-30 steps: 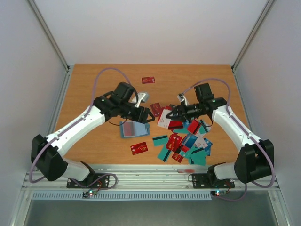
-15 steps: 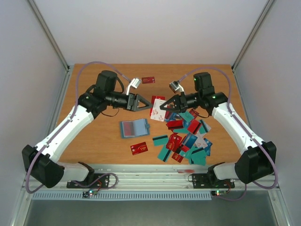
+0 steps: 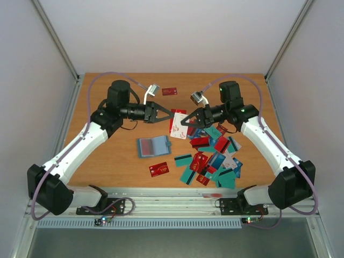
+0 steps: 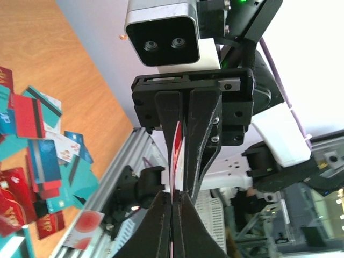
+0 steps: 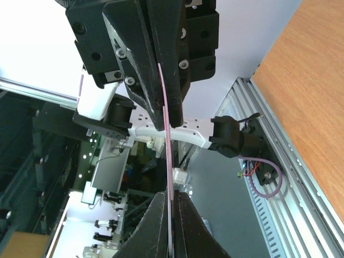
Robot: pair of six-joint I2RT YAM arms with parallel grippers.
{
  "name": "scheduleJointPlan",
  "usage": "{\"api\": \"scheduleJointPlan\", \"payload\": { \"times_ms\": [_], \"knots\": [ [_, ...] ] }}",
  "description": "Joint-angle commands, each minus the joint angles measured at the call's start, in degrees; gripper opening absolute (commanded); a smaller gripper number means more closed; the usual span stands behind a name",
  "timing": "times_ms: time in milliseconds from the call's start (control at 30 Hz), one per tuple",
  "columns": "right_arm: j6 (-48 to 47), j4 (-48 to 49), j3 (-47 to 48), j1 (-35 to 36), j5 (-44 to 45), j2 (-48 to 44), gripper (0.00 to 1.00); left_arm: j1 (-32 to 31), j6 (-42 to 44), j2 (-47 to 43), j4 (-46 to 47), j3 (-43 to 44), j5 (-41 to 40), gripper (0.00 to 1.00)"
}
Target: Put the credit cards into the card holder
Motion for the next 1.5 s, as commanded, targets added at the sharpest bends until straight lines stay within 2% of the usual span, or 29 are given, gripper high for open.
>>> {"api": "scheduleJointPlan", "payload": {
  "times_ms": [0,100,167,233,333,467,600,700,767,867,967,1233,1467],
  "knots": [
    [-0.3,0.7,2.3,0.4,-1.9,0.4,0.02,0.3,-4.4,-0.9,8.8,-2.0,0.9,0.0],
    [-5.0,-5.0,3.6,0.3,0.7,1.1,0.1,0.6,-5.9,-0.7,9.8,-2.6,0.4,0.0],
    [-8.9,-11.1,4.6,0.3,4.4,1.7,0.14,1.2,-5.4,-0.7,6.9,-2.3,-0.9,0.0],
    [-11.6,-15.2,4.0,0.2,7.8,2.2,0.15,2.3,-2.9,-1.0,0.7,-1.4,-3.7,0.0],
    [-12.4,-16.0,-0.4,-0.2,12.5,1.5,0.13,3.9,3.2,-1.4,-7.8,-0.6,-9.7,0.0],
    [-11.6,-15.2,-7.8,-2.1,20.3,2.1,0.11,4.7,7.9,-1.0,-14.0,-1.9,-18.2,0.0],
    [-11.1,-17.7,-12.3,-3.5,34.4,6.4,0.15,4.7,11.8,0.6,-17.0,-4.1,-23.4,0.0],
    [-11.0,-22.0,-11.5,-3.6,46.2,11.9,0.36,4.7,12.7,0.9,-17.0,-6.8,-25.6,0.0],
    [-10.9,-24.2,-10.0,-3.7,49.8,14.2,0.45,4.7,13.2,0.5,-17.6,-8.6,-26.9,0.0],
    [-10.4,-24.3,-8.1,-3.7,49.9,13.1,0.53,4.8,14.7,-0.3,-20.6,-10.3,-30.7,0.0],
    [-9.8,-23.9,-6.1,-3.7,48.1,12.5,0.55,6.3,15.0,-1.5,-21.8,-13.4,-32.7,0.0],
    [-4.3,-14.0,-6.9,-3.0,37.4,13.2,0.55,9.2,12.6,-3.0,-13.1,-24.4,-32.3,0.0],
    [-0.2,-6.3,-4.9,0.9,30.8,18.5,0.53,9.5,9.8,-0.7,-3.4,-28.9,-33.2,0.0]
  ]
}}
